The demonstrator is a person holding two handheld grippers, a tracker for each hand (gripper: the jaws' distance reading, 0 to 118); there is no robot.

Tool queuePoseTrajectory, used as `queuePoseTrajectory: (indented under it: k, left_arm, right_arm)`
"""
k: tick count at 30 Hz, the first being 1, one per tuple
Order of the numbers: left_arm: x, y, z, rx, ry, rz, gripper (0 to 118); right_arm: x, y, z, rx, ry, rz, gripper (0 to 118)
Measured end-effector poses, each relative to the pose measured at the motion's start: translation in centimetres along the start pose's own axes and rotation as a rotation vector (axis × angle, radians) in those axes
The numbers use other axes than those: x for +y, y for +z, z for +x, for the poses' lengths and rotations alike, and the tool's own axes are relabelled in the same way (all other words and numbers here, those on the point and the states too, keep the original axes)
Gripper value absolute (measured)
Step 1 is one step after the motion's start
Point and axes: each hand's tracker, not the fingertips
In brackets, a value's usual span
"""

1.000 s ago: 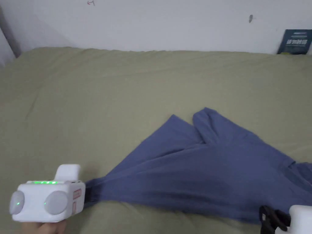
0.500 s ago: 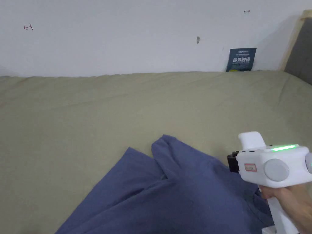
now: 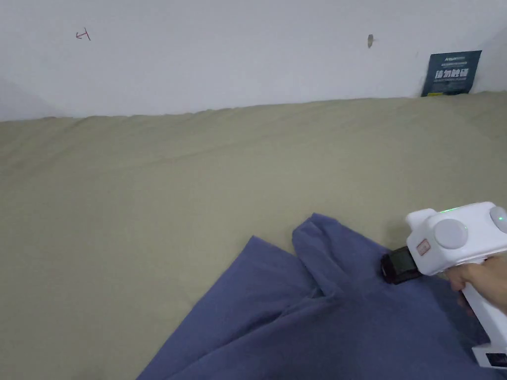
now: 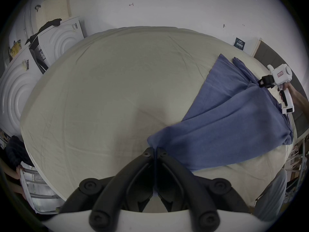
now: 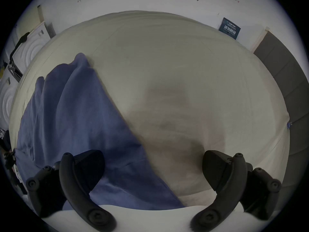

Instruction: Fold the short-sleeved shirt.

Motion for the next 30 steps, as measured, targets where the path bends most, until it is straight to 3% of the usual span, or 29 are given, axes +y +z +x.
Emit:
queuePoseTrajectory:
  k: [1,2,3,4,5,8,10,15,19,22,25,30]
  left_arm:
    - [0.0,0.0,0.1,0.002,-0.004,-0.001,0]
    - [0.0,-0.1,0.1,0.004,-0.007,-0.002,0]
    - [0.1,0.0,0.2,0.007,-0.008,-0.003,0]
    - [0.2,0.0,0.3,0.010,-0.008,-0.004,0]
    - [0.2,0.0,0.4,0.013,-0.013,-0.005,0]
    - [0.4,0.2,0.7,0.023,-0.035,-0.012,0]
    - [0.5,0.2,0.1,0.027,-0.036,-0.018,0]
    - [1.8,2.1,-0.6,0.026,0.015,0.043,0]
    - [5.0,6.4,-0.1,-0.005,0.066,0.173,0]
    - [7.9,11.1,1.7,-0.023,0.071,0.283,0]
    - [11.2,16.0,3.3,0.035,-0.019,0.403,0]
    - [16.3,24.5,5.4,0.038,-0.010,0.546,0]
  right_arm:
    - [-0.1,0.6,-0.1,0.016,0.009,0.008,108]
    - [-0.1,1.4,-0.2,0.024,0.018,0.021,91]
    - [-0.2,2.3,-0.2,0.016,0.036,0.059,62]
    - [-0.6,3.6,-0.3,0.007,0.042,0.098,14]
    - [-0.8,4.3,-0.3,0.032,0.029,0.095,1]
    - [-1.7,7.0,-0.8,0.079,0.025,0.125,1]
    - [-2.5,9.9,-1.3,0.033,0.090,0.186,1]
    - [-5.3,19.5,-0.3,0.039,0.107,0.333,1]
    - [-7.7,28.5,0.5,-0.020,0.151,0.463,1]
    - [-8.7,34.8,2.0,-0.043,0.128,0.556,1]
    - [-10.0,41.4,3.1,-0.075,0.088,0.650,1]
    - [-11.6,49.5,4.6,-0.100,-0.004,0.797,1]
